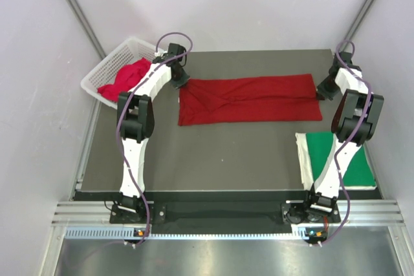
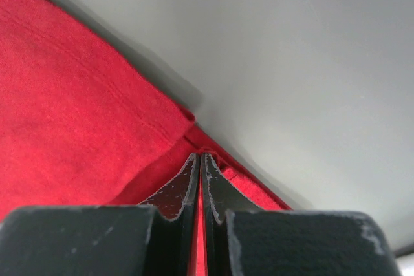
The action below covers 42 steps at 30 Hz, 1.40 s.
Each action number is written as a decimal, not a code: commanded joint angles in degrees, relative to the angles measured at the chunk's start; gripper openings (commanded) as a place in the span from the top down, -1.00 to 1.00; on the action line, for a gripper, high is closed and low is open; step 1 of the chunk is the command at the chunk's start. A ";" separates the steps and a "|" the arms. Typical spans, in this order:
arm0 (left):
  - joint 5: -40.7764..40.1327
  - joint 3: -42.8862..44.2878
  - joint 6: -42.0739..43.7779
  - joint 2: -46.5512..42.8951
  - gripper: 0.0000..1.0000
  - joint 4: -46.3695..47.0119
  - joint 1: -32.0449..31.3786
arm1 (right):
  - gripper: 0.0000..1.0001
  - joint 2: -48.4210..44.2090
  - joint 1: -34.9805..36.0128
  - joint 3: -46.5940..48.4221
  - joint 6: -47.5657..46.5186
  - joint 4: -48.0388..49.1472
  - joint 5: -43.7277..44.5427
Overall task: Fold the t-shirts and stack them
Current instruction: Fold the tshirt
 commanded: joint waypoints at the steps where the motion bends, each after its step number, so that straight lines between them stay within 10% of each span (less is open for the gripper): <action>1: 1.61 2.06 -0.25 0.95 1.00 6.11 0.51 | 1.00 1.50 -0.05 3.09 -0.45 1.29 1.12; 7: 2.67 4.08 0.28 3.06 1.00 6.29 0.59 | 1.00 1.94 -0.22 3.09 -0.36 1.20 1.56; 12: 3.81 5.22 1.68 3.68 0.29 6.38 0.86 | 0.57 1.15 -0.31 4.58 -0.71 -0.47 1.04; 20: 5.48 7.43 8.17 -3.07 0.13 3.49 3.23 | 0.25 -6.93 3.36 4.76 -2.82 -3.55 0.51; 29: 25.06 -18.04 14.69 -19.76 0.19 9.01 3.67 | 0.24 -11.77 24.17 3.70 -16.17 4.35 -6.34; 42: 30.35 -42.32 14.78 -29.37 0.07 11.04 4.64 | 0.24 0.79 45.03 14.24 -24.52 9.37 -12.50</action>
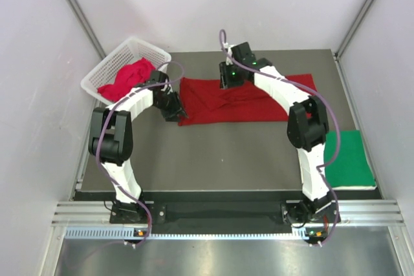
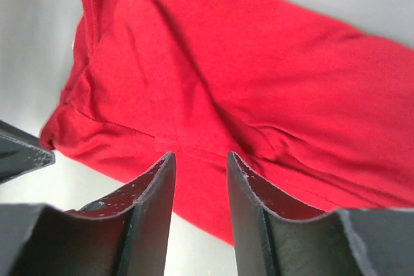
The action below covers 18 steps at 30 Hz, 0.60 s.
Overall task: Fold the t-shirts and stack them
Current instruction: Fold the tshirt
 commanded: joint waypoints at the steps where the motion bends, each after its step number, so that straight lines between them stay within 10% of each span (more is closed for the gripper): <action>1: 3.67 -1.58 0.62 -3.51 0.07 2.43 1.03 | 0.22 2.87 3.22 3.73 -4.94 1.83 0.44; 18: 8.51 -6.60 -3.87 -0.44 0.11 5.59 6.22 | 0.23 10.17 12.99 6.20 -17.35 1.65 15.82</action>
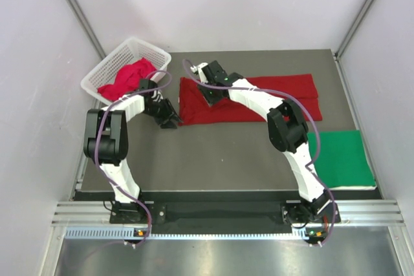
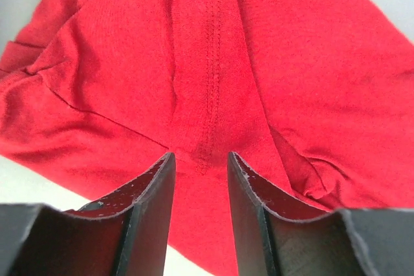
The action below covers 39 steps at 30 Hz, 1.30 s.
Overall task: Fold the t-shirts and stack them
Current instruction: Fold the tshirt
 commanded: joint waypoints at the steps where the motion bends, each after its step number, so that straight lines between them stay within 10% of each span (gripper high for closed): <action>1: 0.82 2.10 0.55 0.92 0.12 1.61 -0.05 | 0.24 1.34 2.08 2.75 -3.27 1.41 4.30; 26: -4.72 6.41 2.74 4.52 1.00 -2.26 -0.05 | 0.19 2.66 6.48 -3.23 -8.72 4.75 14.41; 39: -4.72 7.29 2.48 5.58 1.00 -2.87 -0.05 | 0.21 3.10 8.06 -4.46 -10.39 6.16 17.84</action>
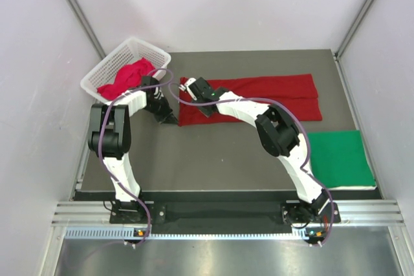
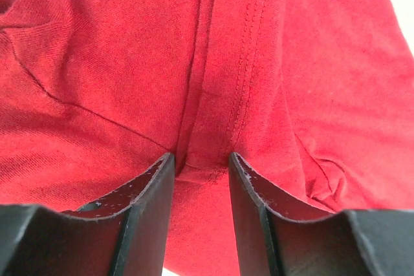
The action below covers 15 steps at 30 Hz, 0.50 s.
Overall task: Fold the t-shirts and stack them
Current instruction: Fold the tshirt
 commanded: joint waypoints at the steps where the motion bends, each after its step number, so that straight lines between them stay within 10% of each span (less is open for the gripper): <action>1: -0.52 1.91 0.86 0.45 1.00 -1.04 0.03 | 0.21 0.41 1.46 -0.14 -1.02 2.05 4.00; 8: -1.58 2.00 0.78 0.62 1.00 -1.47 0.03 | 0.73 -0.38 0.50 0.74 0.30 3.19 11.04; 15: -2.55 1.91 0.86 0.71 1.00 -2.44 0.03 | 0.61 -2.22 -3.02 0.92 4.34 3.28 9.56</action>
